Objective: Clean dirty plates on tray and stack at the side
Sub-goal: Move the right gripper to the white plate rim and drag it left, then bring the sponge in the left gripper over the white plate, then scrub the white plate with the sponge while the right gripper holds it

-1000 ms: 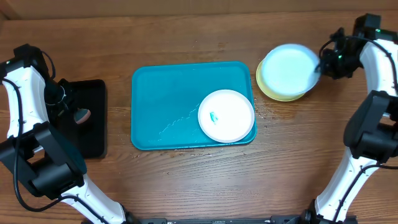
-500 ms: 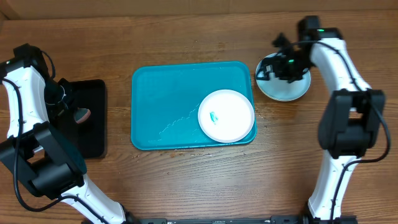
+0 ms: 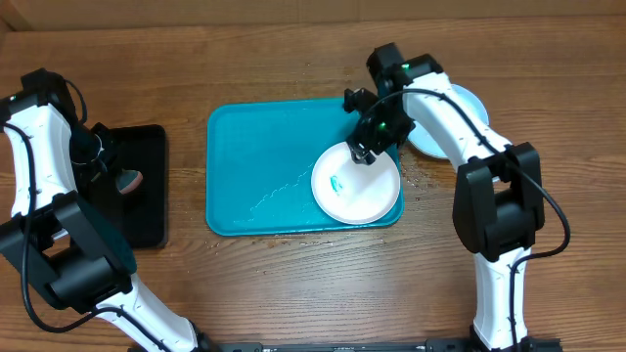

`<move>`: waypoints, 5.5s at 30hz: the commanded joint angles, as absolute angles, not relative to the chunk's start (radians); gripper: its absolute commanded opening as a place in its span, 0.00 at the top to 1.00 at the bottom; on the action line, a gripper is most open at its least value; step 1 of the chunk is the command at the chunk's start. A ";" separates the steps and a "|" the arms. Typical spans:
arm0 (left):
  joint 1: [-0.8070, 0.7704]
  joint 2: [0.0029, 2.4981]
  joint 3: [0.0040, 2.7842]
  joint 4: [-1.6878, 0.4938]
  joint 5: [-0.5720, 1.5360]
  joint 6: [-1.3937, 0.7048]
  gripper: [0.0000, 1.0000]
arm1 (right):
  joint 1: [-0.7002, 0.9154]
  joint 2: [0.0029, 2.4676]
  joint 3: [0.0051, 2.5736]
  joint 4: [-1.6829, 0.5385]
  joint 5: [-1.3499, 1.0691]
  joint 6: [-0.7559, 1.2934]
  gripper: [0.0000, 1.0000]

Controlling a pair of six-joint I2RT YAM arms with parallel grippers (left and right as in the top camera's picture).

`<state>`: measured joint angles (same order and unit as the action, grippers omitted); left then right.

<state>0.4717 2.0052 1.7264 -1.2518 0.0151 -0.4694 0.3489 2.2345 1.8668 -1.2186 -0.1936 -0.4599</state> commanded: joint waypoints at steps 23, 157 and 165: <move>0.470 1.996 1.721 -1.248 0.032 -0.479 0.96 | 0.380 2.225 1.662 -1.004 -0.369 -0.308 0.96; -0.104 2.197 1.675 -1.261 -0.220 -0.331 0.96 | 0.638 2.235 1.571 -0.697 -0.157 0.352 0.96; -0.072 2.197 1.803 -1.302 0.014 -0.294 0.96 | 0.638 2.235 1.571 -0.697 -0.157 0.352 0.96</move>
